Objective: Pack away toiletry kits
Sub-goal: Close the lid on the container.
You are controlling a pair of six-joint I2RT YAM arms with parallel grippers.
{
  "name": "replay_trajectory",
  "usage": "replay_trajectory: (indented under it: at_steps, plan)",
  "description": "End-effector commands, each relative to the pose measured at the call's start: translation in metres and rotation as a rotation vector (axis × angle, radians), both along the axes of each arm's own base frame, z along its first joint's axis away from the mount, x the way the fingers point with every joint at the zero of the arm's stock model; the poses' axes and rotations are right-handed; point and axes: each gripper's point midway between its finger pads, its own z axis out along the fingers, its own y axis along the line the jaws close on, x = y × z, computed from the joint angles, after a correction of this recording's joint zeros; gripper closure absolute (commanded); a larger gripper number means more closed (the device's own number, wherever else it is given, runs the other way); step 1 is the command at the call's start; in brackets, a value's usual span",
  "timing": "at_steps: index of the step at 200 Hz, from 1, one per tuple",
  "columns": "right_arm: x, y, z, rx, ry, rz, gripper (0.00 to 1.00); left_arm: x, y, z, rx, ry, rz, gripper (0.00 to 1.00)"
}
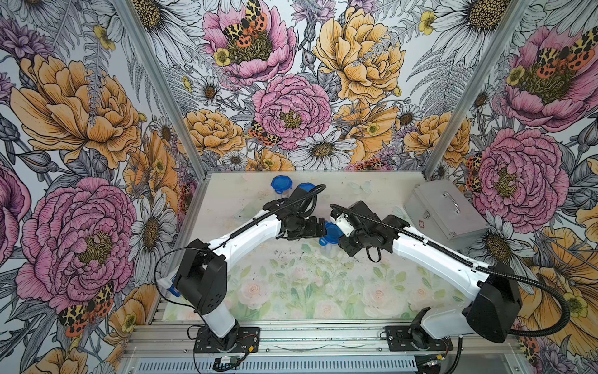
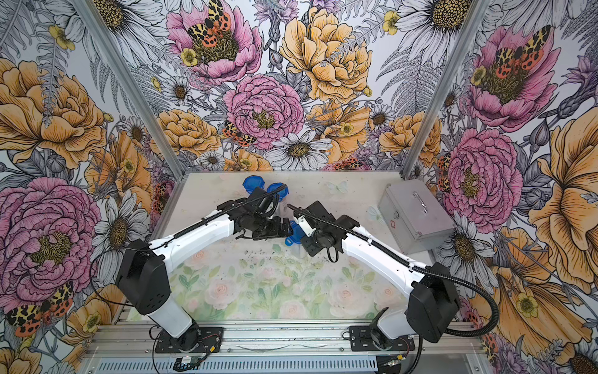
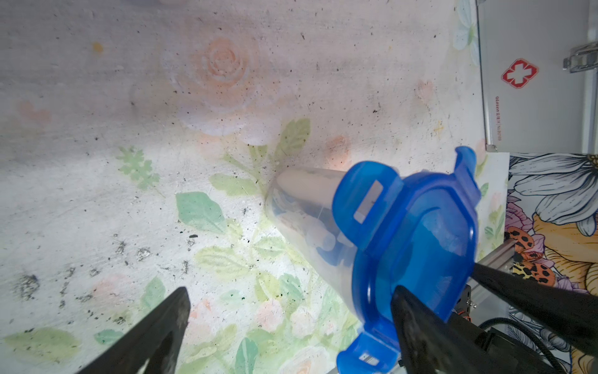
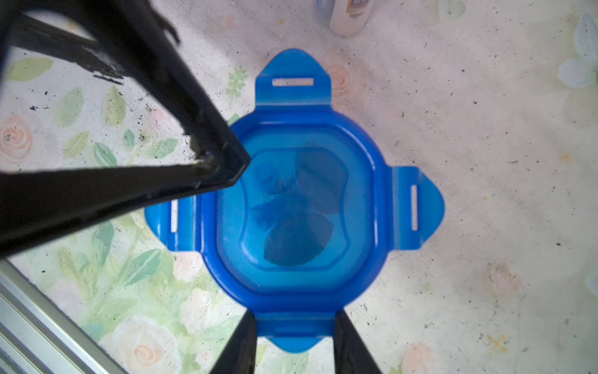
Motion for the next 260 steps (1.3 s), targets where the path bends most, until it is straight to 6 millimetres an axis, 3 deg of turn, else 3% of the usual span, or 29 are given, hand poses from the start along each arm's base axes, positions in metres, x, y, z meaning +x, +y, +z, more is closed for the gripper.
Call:
replay_trajectory:
  at_steps: [1, 117, 216, 260]
  plan:
    - [0.002, 0.004, -0.002, 0.008, 0.009, 0.018, 0.63, -0.009, 0.013, -0.003, 0.061, -0.005, -0.01, 0.04]
    - [0.002, 0.005, -0.008, 0.001, 0.024, 0.023, 0.62, -0.013, 0.014, 0.004, 0.059, -0.013, -0.005, 0.04]
    - [0.004, 0.002, -0.005, -0.014, 0.004, 0.03, 0.59, 0.008, -0.004, 0.018, 0.033, -0.05, -0.025, 0.04]
    - [0.002, 0.001, -0.006, -0.017, 0.003, 0.032, 0.6, 0.01, -0.011, 0.015, 0.036, -0.046, -0.038, 0.05]
